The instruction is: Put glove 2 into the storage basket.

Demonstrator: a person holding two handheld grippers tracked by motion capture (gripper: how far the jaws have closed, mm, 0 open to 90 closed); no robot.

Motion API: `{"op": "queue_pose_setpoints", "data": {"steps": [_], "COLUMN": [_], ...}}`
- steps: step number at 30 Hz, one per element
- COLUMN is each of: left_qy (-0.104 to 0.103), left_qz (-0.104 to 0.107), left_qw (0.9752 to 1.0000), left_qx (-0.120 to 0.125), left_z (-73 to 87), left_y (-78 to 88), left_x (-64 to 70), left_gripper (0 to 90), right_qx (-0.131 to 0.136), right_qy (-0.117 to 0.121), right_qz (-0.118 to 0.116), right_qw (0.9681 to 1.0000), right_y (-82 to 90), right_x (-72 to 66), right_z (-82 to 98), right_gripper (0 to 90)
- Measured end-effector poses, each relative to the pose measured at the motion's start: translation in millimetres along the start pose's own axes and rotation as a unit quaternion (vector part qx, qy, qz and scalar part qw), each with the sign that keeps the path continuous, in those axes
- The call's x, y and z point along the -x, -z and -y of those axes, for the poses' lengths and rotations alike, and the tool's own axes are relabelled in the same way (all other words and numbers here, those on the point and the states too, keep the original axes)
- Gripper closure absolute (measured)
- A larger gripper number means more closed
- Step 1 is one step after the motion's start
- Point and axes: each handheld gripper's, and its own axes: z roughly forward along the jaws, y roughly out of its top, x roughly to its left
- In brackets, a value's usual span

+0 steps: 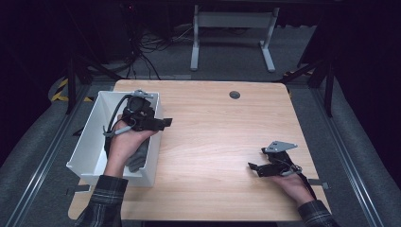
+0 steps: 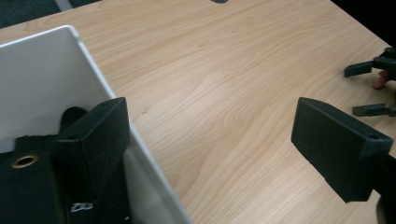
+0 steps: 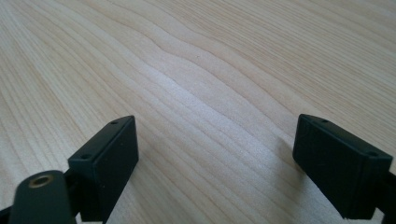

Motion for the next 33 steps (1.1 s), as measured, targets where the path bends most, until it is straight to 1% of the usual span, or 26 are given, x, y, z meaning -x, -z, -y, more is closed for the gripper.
{"op": "queue_pose_setpoints", "data": {"steps": [1,6,7,14,17,20,21,23,28,33], "left_qy": [0.000,-0.015,-0.015,-0.033,-0.043,-0.050,-0.055,-0.057,-0.067,-0.078], "left_qz": [0.000,0.008,0.012,0.029,0.026,0.033,0.033,0.037,0.046,0.057], "left_qw": [1.0000,0.9999,0.9998,0.9990,0.9987,0.9982,0.9980,0.9977,0.9967,0.9950], "left_qx": [0.000,-0.002,0.000,0.004,0.003,0.003,0.001,-0.001,-0.009,-0.023], "left_z": [0.0,-0.8,-0.9,-2.6,-3.5,-3.9,-4.0,-3.1,3.4,15.4], "left_y": [0.0,-7.7,-9.4,-21.6,-28.3,-34.9,-36.9,-40.8,-53.0,-70.7], "left_x": [0.0,15.3,19.1,45.5,58.1,69.9,72.9,77.5,89.2,102.2], "left_gripper": [12.6,12.3,12.3,12.4,12.3,12.3,12.3,12.1,12.1,12.1], "right_qx": [0.000,0.000,0.000,0.001,0.001,0.001,0.001,0.001,0.000,0.000], "right_qy": [0.000,0.000,0.000,-0.001,-0.001,-0.001,-0.001,-0.001,-0.001,-0.001], "right_qz": [0.000,0.000,0.000,0.000,0.000,0.001,0.001,0.001,0.001,0.001], "right_qw": [1.0000,1.0000,1.0000,1.0000,1.0000,1.0000,1.0000,1.0000,1.0000,1.0000], "right_y": [0.0,0.1,0.2,0.4,0.5,0.6,0.7,0.8,1.0,1.2], "right_x": [0.0,-0.1,-0.1,-0.4,-0.4,-0.4,-0.5,-0.5,-0.4,-0.4], "right_z": [0.0,0.1,0.2,0.6,0.7,0.8,0.9,1.0,1.1,1.1], "right_gripper": [14.4,14.4,14.4,14.4,14.4,14.4,14.4,14.4,14.4,14.4]}}
